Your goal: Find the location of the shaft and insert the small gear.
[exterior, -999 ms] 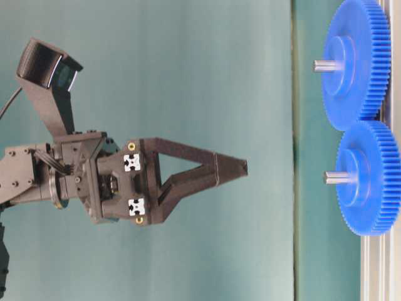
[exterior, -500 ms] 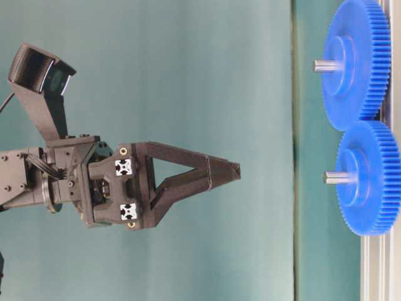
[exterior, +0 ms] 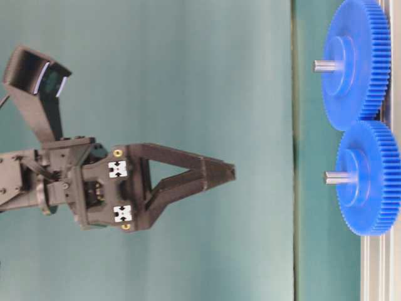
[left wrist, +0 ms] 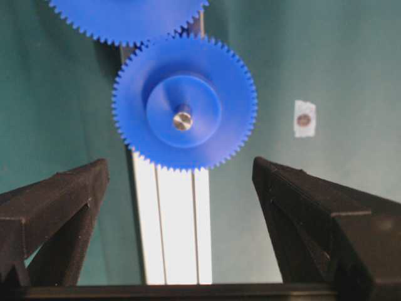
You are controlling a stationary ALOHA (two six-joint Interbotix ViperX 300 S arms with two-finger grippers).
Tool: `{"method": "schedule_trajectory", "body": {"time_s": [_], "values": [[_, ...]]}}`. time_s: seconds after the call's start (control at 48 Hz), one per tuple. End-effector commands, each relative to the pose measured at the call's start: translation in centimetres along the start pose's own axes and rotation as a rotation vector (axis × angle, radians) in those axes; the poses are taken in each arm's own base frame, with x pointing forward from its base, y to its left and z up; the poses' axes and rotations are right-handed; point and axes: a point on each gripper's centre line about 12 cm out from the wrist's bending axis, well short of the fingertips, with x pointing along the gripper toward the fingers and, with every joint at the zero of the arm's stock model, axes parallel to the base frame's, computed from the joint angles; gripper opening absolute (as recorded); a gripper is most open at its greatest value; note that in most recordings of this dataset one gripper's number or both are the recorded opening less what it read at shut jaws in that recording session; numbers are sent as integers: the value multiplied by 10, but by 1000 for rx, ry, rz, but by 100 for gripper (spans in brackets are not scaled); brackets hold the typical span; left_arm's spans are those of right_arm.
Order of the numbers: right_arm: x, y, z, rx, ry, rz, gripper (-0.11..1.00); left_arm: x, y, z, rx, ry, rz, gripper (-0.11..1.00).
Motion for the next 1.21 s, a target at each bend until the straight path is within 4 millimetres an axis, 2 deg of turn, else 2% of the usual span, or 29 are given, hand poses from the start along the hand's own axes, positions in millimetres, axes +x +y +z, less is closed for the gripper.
{"method": "schedule_trajectory", "body": {"time_s": [0.0,1.187], "values": [[1,1,4,8,-12,2,-1,-25,1,1,-3,-59,10,92],[-4,-1,-3,8,-15,3,-1,-24,-1,1,1,-35,6,92]]}}
